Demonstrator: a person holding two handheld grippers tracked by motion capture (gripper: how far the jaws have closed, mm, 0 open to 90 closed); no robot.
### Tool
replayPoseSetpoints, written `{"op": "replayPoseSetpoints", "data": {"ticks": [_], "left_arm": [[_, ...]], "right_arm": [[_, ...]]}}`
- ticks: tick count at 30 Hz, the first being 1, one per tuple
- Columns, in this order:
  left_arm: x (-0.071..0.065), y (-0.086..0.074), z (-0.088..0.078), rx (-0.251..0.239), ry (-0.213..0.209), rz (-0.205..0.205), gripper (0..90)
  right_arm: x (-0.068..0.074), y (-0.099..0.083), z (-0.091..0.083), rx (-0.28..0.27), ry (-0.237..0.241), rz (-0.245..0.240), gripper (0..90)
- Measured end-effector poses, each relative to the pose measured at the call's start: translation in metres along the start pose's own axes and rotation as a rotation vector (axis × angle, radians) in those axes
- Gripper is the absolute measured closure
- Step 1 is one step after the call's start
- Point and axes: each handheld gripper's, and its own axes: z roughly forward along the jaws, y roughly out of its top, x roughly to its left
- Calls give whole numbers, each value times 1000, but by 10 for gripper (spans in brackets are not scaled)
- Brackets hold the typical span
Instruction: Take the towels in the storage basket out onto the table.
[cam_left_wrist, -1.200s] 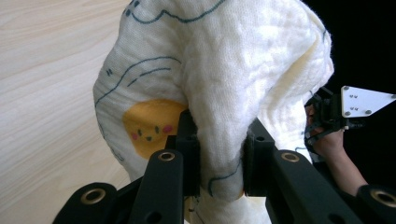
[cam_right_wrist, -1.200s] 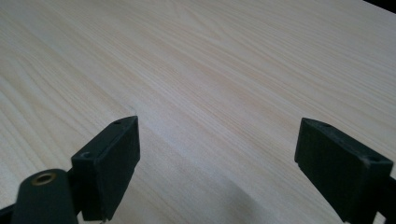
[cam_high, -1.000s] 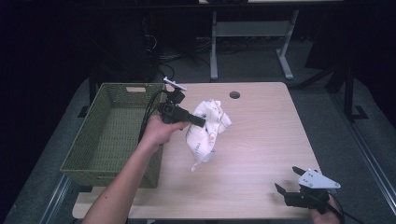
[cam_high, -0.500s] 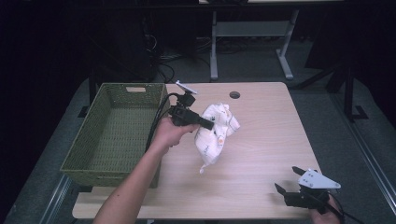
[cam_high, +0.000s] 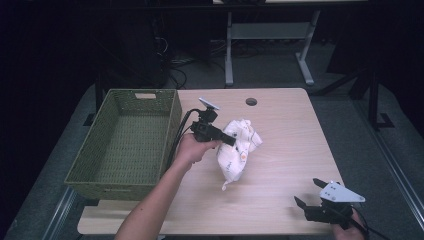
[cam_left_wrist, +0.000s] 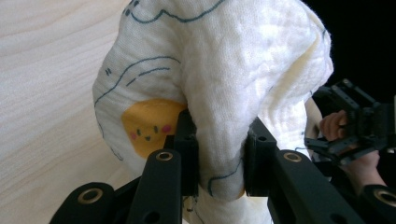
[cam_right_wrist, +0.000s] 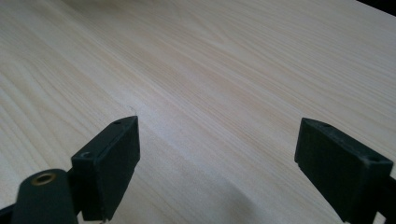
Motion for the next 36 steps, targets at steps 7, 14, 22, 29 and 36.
{"op": "replayPoseSetpoints", "data": {"ticks": [7, 14, 22, 29, 36], "left_arm": [[7, -6, 17, -10, 6, -33, 737], [10, -8, 34, -22, 14, -65, 722], [7, -9, 44, -42, 40, -65, 697], [8, -10, 49, -27, 49, -62, 627], [5, -12, 52, -67, 30, -73, 537]], "right_arm": [[1, 0, 1, -1, 3, -3, 137], [0, 0, 0, 3, 1, -3, 137], [1, 0, -1, 1, 2, -4, 137], [1, 0, 0, 2, 1, -5, 137], [1, 0, -1, 0, 1, -6, 137]]}}
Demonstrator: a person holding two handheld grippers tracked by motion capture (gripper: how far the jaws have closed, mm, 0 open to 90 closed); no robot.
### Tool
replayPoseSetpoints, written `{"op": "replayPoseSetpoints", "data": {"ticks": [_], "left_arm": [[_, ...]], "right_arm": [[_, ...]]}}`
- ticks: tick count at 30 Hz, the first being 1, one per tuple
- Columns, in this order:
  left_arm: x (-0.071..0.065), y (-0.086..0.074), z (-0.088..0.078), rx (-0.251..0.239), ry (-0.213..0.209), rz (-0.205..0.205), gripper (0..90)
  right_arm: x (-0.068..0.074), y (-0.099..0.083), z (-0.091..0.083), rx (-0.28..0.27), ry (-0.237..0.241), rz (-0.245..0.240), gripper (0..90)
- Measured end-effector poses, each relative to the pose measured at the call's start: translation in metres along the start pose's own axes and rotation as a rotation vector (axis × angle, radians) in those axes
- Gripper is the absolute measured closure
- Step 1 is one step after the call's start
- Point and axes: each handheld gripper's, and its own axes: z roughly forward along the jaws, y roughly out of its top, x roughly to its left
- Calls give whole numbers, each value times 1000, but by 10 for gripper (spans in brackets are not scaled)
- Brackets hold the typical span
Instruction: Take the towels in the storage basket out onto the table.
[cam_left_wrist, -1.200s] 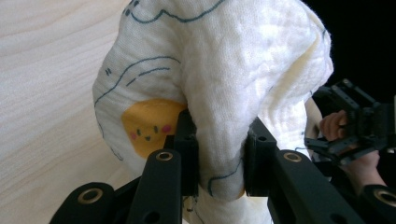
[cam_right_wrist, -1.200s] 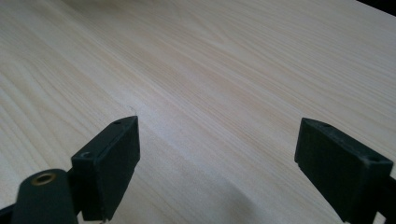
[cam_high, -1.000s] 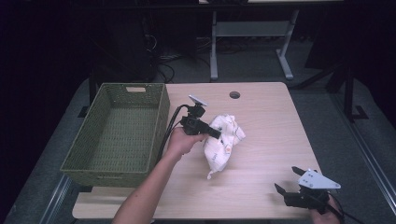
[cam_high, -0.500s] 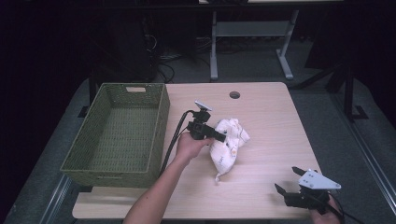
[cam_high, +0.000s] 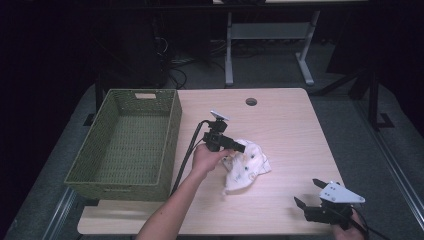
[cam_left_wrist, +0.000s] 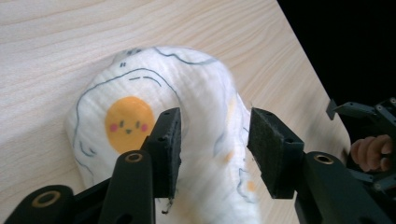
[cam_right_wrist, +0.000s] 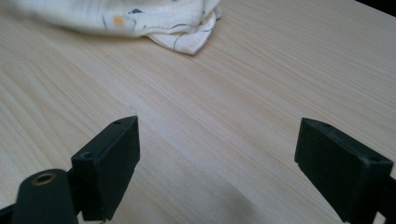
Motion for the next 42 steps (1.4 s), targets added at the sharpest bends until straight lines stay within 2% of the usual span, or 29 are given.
{"op": "replayPoseSetpoints", "data": {"ticks": [4, 7, 17, 27, 35, 39, 42], "left_arm": [[-4, -2, -4, -4, 13, 32, 492], [-7, -5, -5, -13, 10, 34, 475], [-8, -14, -15, -27, 39, 86, 432], [-8, -24, -26, -40, 53, 114, 425], [-9, -34, -30, -32, 70, 146, 376], [-9, -38, -34, -48, 62, 144, 367], [-10, -42, -36, -44, 61, 152, 363]], "right_arm": [[0, 0, 0, 1, -2, 1, 137], [1, 1, 0, 1, -4, 4, 137], [1, 0, -1, -2, -8, 0, 137], [0, 0, 0, 7, -11, 9, 137], [0, -1, 0, 8, -11, 9, 137], [0, -1, 1, 9, -11, 9, 137], [-1, -1, 0, 8, -12, 6, 137]]}}
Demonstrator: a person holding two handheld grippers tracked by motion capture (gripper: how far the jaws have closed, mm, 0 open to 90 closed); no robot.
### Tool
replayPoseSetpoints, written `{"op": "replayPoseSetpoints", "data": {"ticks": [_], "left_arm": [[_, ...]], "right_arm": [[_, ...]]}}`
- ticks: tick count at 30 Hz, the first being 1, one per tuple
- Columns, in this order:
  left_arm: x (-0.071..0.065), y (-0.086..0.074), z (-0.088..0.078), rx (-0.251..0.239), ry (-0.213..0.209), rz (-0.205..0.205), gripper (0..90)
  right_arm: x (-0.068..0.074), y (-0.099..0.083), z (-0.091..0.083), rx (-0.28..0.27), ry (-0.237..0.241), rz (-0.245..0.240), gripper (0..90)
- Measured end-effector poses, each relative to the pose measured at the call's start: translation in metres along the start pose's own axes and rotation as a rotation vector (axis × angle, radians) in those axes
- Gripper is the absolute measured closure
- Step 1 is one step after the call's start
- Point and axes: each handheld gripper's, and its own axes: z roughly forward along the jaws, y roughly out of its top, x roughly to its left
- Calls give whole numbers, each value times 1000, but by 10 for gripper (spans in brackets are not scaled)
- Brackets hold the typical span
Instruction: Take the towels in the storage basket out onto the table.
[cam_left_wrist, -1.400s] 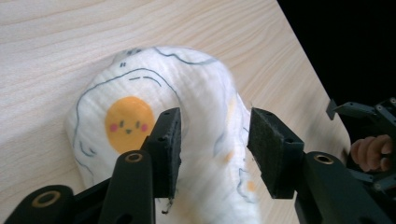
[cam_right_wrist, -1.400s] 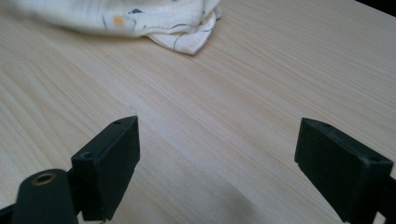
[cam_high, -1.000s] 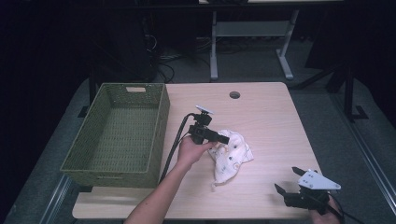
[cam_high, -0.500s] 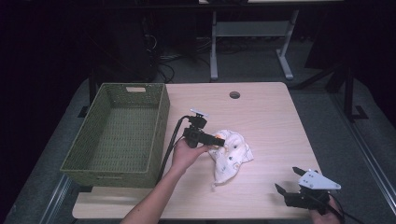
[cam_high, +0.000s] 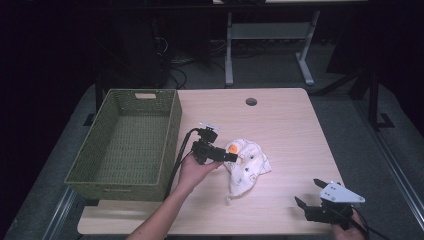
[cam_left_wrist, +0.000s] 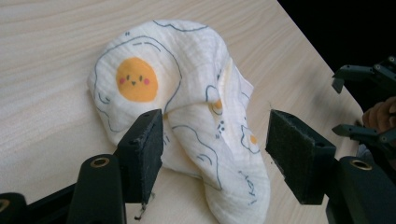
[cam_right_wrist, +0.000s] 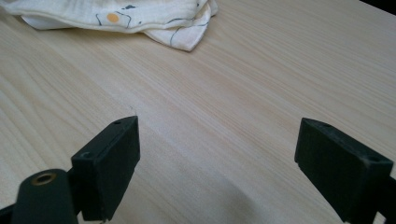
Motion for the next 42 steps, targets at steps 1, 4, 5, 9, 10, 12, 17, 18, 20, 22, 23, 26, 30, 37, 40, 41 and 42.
{"op": "replayPoseSetpoints", "data": {"ticks": [1, 4, 5, 9, 10, 12, 17, 18, 20, 22, 23, 26, 30, 37, 40, 41, 42], "left_arm": [[-1, -1, -1, 2, 2, 9, 363], [-4, -5, -4, -4, -11, 17, 358], [-4, -6, -5, -2, -13, 23, 358], [-7, -11, -9, 6, -23, 40, 342], [-7, -14, -9, 7, -28, 40, 337], [-8, -18, -11, 3, -36, 36, 336], [-9, -25, -16, -5, -51, 49, 329], [-9, -26, -17, -3, -50, 55, 327], [-9, -29, -19, -12, -56, 53, 323], [-10, -32, -22, -19, -66, 49, 323], [-10, -33, -22, -19, -67, 52, 323], [-12, -38, -25, -17, -67, 68, 323], [-13, -43, -28, -21, -64, 70, 312], [-12, -54, -29, -15, -72, 75, 311], [-11, -60, -31, -21, -82, 66, 310], [-11, -62, -31, -22, -80, 69, 309], [-11, -64, -31, -20, -79, 73, 307]], "right_arm": [[0, 0, 0, 0, -1, -1, 137], [0, 0, 0, 0, -2, 3, 137], [0, 0, -1, -1, -2, 3, 137], [0, 0, -1, 0, -4, 0, 137], [0, 0, -1, 0, -4, 0, 137], [0, 0, -1, 2, -4, -1, 137], [1, 1, 0, 3, -4, -1, 137], [2, 1, 0, 2, -5, -2, 137], [2, 1, 0, 2, -7, -2, 137], [2, 1, 0, 2, -7, -1, 137], [2, 1, 0, 2, -8, -1, 137], [2, 1, 1, 4, -4, -5, 137], [3, 1, 1, 5, -5, -6, 137], [3, 1, 1, 5, -5, -5, 137], [3, 1, 1, 5, -5, -5, 137], [3, 1, 1, 5, -5, -5, 137], [3, 1, 1, 6, -5, -4, 137]]}}
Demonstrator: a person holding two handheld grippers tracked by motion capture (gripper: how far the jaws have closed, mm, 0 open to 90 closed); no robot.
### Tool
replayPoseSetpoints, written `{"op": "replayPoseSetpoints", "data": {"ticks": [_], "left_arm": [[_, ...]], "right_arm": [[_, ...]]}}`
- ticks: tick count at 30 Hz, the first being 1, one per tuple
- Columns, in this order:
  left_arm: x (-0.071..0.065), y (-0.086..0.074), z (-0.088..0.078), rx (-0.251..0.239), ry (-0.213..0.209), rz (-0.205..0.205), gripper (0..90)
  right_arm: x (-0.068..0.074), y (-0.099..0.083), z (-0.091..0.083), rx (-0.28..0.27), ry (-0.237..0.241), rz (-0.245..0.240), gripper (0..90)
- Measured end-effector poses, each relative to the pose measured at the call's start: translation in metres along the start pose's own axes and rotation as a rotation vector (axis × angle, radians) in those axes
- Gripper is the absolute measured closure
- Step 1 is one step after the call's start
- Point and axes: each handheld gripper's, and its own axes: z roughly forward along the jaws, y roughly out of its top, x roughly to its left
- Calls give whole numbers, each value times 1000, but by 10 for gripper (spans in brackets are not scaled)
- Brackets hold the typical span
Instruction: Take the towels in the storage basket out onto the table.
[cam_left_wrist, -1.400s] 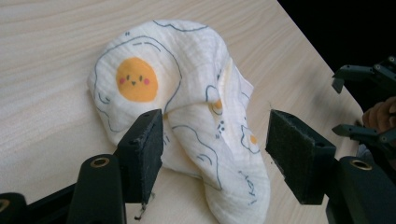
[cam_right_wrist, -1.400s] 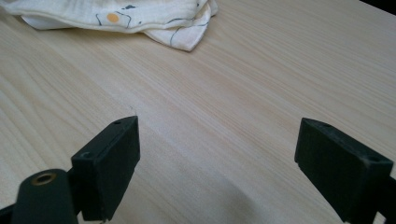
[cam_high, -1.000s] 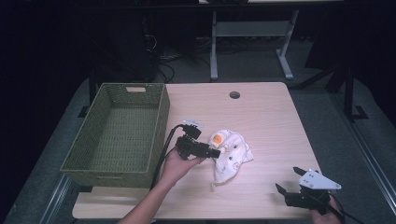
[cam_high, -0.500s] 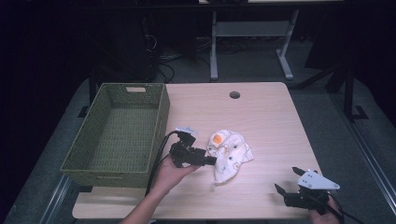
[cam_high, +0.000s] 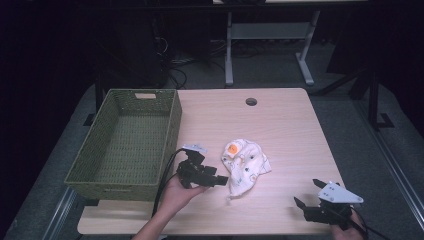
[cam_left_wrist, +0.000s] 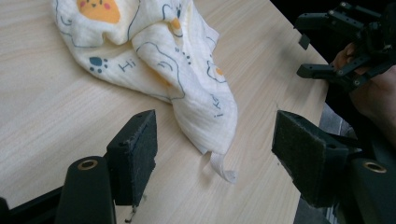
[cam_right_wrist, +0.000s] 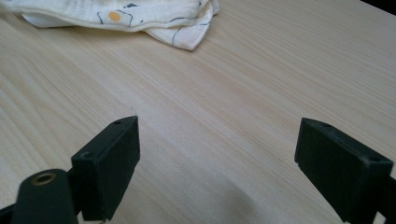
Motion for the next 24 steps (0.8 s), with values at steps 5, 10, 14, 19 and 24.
{"op": "replayPoseSetpoints", "data": {"ticks": [5, 10, 14, 19, 24], "left_arm": [[0, -8, -2, -2, -5, -6, 299], [-2, -16, -5, -8, -5, -2, 298], [-2, -21, -7, -7, -8, -4, 296], [-4, -30, -9, -5, 6, 8, 294], [-2, -41, -13, -25, -6, -5, 292]], "right_arm": [[1, 0, 0, 2, -1, -1, 137], [1, 0, 1, 3, 0, 0, 137], [1, 1, 1, 2, 1, -4, 137], [2, 1, 2, 2, 2, -7, 137], [3, 1, 3, 4, 3, -10, 137]]}}
